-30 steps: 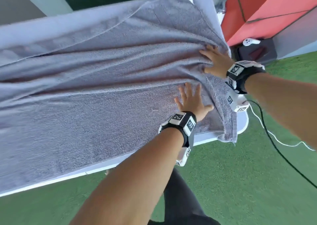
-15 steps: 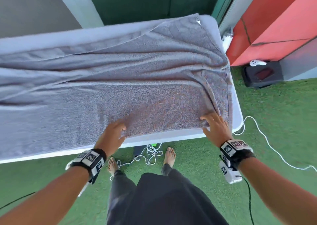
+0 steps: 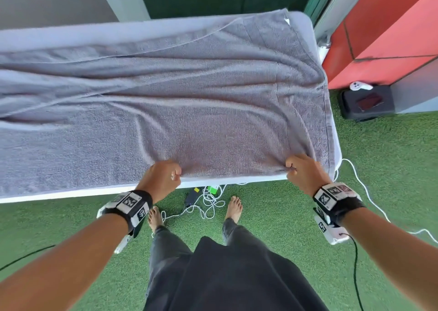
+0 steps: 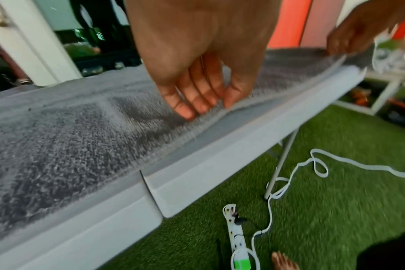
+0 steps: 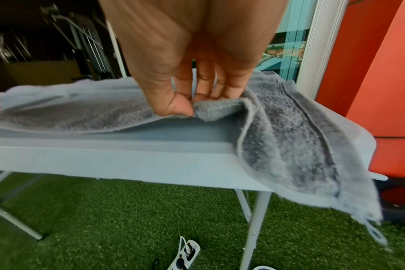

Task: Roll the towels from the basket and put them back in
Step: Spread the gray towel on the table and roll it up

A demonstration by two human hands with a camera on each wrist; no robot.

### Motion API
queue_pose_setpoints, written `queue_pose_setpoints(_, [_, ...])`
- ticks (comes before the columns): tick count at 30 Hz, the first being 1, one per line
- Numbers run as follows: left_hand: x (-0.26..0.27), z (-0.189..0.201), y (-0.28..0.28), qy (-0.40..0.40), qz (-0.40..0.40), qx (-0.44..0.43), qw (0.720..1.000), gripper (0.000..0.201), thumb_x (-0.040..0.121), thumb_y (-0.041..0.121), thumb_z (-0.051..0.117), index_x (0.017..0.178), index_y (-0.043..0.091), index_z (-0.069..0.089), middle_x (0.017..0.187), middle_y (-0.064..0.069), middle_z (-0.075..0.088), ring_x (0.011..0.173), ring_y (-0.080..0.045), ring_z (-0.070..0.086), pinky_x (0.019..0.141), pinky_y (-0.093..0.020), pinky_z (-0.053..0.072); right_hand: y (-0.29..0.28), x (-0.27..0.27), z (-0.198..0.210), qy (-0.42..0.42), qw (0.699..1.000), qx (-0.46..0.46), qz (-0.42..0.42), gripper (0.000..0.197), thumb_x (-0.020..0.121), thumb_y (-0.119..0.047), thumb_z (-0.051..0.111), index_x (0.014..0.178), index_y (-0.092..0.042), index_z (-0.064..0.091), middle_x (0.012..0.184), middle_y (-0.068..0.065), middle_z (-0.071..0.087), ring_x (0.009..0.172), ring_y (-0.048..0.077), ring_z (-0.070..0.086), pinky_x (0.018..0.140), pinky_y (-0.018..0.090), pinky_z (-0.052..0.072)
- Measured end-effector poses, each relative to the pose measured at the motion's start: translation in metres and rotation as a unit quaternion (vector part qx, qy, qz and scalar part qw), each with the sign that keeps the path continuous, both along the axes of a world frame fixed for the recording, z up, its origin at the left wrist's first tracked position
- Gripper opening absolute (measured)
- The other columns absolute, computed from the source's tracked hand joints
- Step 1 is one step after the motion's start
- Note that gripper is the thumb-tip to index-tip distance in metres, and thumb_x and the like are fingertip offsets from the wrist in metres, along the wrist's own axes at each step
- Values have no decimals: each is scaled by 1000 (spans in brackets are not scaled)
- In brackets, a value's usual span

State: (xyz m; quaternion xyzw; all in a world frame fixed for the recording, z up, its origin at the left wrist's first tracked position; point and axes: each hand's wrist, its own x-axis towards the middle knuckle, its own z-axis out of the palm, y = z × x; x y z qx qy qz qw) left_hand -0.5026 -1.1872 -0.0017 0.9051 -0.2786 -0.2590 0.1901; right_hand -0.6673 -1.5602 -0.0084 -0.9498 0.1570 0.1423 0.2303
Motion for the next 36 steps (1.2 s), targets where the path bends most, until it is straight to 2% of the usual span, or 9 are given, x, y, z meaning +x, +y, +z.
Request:
queue_pose_setpoints(4, [-17,8,20,90,-43,-8,995,11,86,12,66,95,17,68,100,4,66,86,-5,61,85,-27,53,17,-33,-6,109,994,11,-15,14,87,-3,56,87,-16,59,100,3,59,74,8,55,65,14,44])
queue_pose_setpoints(7, [-20,5,40,105,-23,-38,994,29,90,14,62,118,19,63,115,8,61,101,-2,56,89,-13,42,47,-35,-9,139,990,19,-18,30,83,1,56,109,-14,62,116,1,58,100,12,56,88,24,49])
queue_pose_setpoints(11, [-7,0,99,74,53,-24,995,24,93,13,55,115,19,64,123,1,61,109,-5,52,102,-26,39,127,7,-2,99,992,70,21,26,89,-5,54,112,-13,63,111,3,63,93,11,60,83,21,50])
queue_pose_setpoints(16, [34,0,223,5,111,18,994,24,94,12,52,114,16,65,121,-1,63,106,-5,46,97,-25,34,270,88,2,42,985,139,93,22,94,-12,55,114,-13,63,111,-3,64,88,3,57,73,9,44])
queue_pose_setpoints(22, [99,-6,403,-44,163,54,984,30,90,7,57,119,14,63,121,-4,62,113,-19,52,99,-36,40,431,171,-3,-39,985,124,111,15,90,-11,62,104,-12,66,103,2,63,89,10,56,87,29,51])
queue_pose_setpoints(25, [125,-8,474,-67,179,87,978,37,87,7,60,123,14,59,123,-7,59,113,-21,51,99,-39,44,480,190,-16,-3,988,71,139,24,86,-17,67,109,-16,63,121,2,57,116,20,51,109,34,28])
queue_pose_setpoints(27, [140,-10,510,-75,173,91,978,43,84,6,63,126,15,57,125,-9,56,115,-24,51,96,-41,47,499,196,-20,17,990,32,133,25,82,-19,70,106,-17,61,125,3,53,122,25,45,107,40,30])
queue_pose_setpoints(31, [164,-16,545,-95,136,66,984,40,81,0,66,118,11,60,122,-11,58,111,-27,53,91,-41,50,515,200,-19,16,995,4,96,25,78,-12,73,98,-15,59,115,5,56,113,29,49,97,43,41])
queue_pose_setpoints(36, [178,-18,555,-126,78,8,989,23,81,-12,62,97,2,67,87,-11,66,76,-16,53,72,-27,50,516,200,-18,18,996,20,80,23,80,-4,71,99,-13,64,108,8,63,101,30,57,86,40,50])
